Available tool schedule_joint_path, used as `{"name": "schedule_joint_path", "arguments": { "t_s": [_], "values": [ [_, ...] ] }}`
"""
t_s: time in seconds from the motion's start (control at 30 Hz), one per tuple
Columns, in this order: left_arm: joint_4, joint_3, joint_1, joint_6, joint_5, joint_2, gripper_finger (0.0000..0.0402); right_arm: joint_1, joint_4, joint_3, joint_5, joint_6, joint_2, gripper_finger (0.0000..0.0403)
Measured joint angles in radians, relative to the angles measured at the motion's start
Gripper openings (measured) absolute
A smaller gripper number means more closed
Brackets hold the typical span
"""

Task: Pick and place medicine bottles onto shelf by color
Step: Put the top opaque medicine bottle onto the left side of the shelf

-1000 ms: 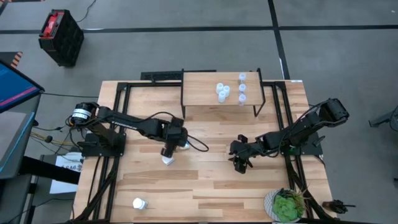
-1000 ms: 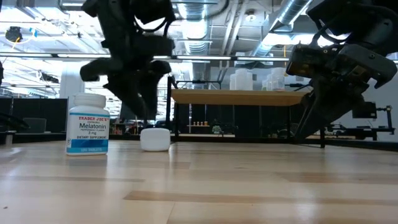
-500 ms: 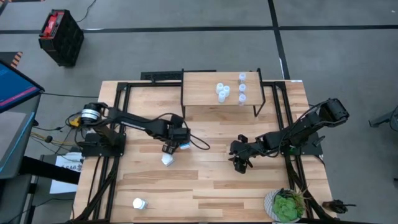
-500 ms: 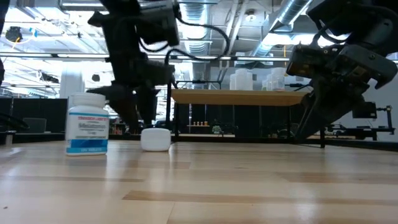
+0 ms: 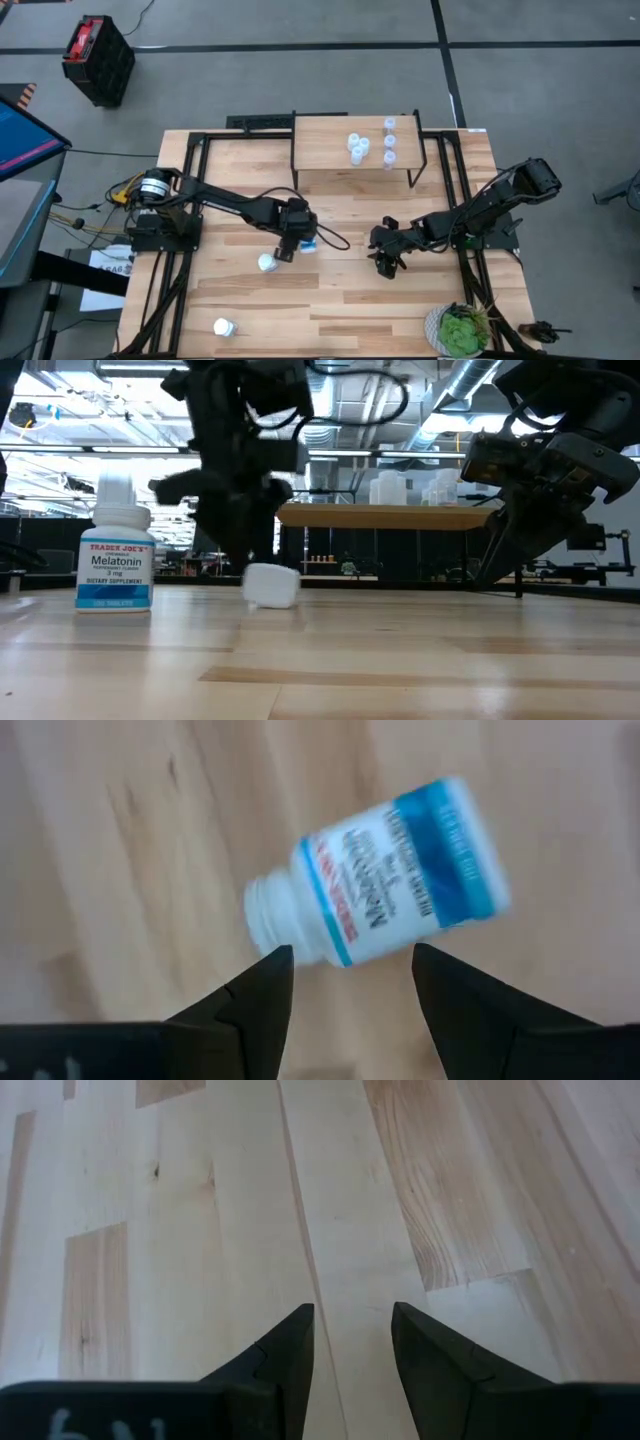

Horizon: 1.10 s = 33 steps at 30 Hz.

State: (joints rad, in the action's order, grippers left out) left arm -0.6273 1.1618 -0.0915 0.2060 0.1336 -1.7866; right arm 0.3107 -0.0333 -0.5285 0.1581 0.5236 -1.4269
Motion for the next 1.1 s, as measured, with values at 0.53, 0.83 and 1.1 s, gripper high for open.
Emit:
{"name": "schedule_joint_path", "arguments": {
  "t_s": [0.53,0.83,1.1],
  "values": [
    [0.009,0.022,-0.023,0.101,0.044,0.0,0.0194,0.001,0.0,0.0,0.0,0.0,0.0,0.0159],
    [-0.022,0.021,-0.004,0.468,0.183,0.0,0.0194,0.001,0.0,0.0,0.0,0.0,0.0,0.0159],
    [0.027,0.02,0.004,0.638,0.113,0.0,0.0194,0.001,0.0,0.0,0.0,0.0,0.0,0.0159]
  ]
}}
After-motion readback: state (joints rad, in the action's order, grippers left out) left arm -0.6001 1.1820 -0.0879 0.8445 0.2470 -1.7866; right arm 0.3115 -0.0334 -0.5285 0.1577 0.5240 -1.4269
